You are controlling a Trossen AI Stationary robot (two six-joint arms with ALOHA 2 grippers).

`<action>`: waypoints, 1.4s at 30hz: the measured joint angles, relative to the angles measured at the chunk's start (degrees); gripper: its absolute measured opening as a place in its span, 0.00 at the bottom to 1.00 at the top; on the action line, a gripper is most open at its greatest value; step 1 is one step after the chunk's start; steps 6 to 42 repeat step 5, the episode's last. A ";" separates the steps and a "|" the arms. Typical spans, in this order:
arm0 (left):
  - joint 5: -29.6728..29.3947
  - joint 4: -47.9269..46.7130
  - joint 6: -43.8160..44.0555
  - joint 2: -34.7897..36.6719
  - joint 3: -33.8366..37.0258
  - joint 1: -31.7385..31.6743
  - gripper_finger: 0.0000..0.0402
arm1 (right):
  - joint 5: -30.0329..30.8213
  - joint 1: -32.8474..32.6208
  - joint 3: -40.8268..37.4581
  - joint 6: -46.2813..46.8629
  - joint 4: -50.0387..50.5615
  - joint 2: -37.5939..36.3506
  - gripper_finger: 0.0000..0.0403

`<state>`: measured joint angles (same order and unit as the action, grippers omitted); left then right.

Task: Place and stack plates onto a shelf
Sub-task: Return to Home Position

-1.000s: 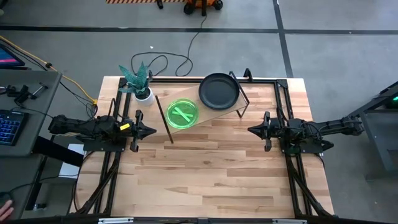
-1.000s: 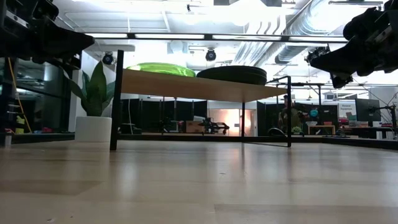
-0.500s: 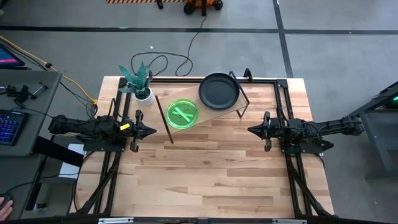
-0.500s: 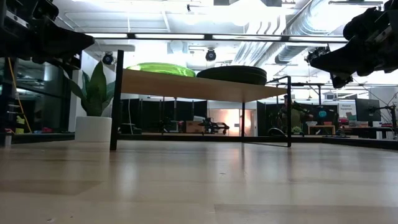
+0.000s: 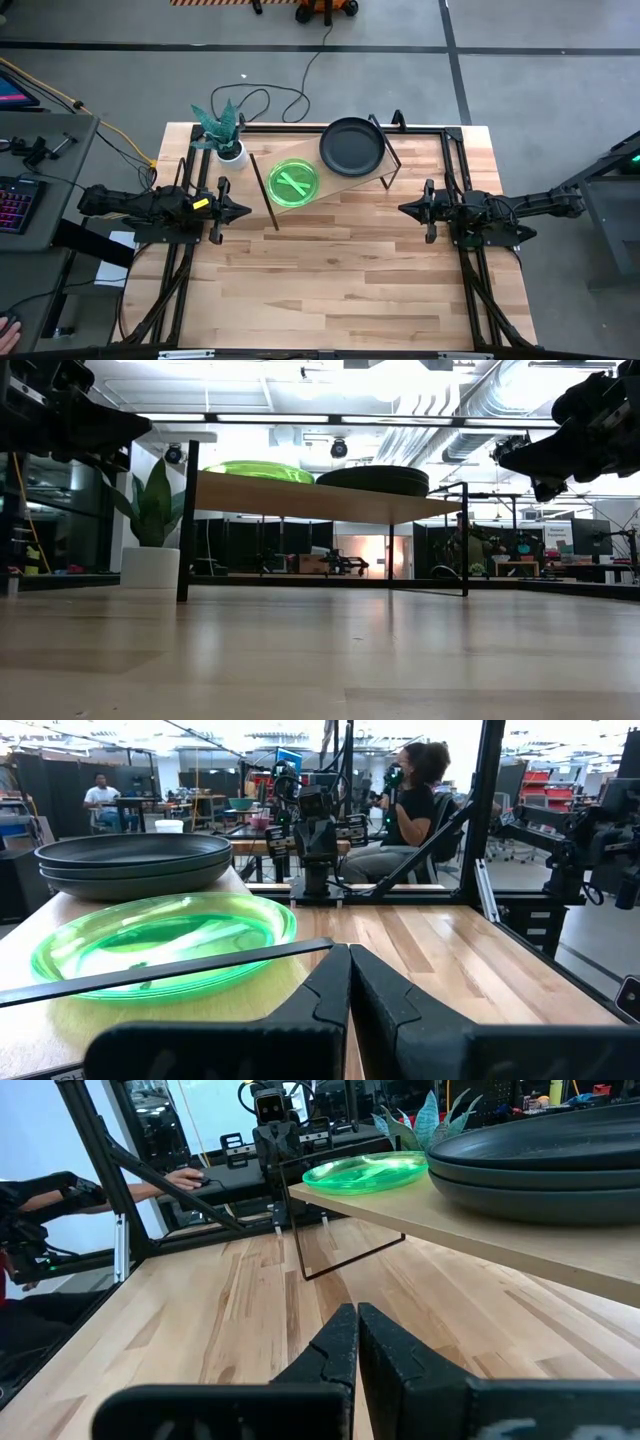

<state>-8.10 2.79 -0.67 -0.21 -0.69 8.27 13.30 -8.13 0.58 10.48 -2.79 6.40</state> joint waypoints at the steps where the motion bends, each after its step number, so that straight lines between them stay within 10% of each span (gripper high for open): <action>1: 0.00 0.00 0.00 -0.02 0.00 0.00 0.00 | 0.00 0.00 0.00 -0.02 0.00 0.00 0.00; 42: 0.01 0.00 0.00 -0.01 0.00 0.00 0.00 | 0.00 0.01 0.00 -0.01 0.00 0.00 0.00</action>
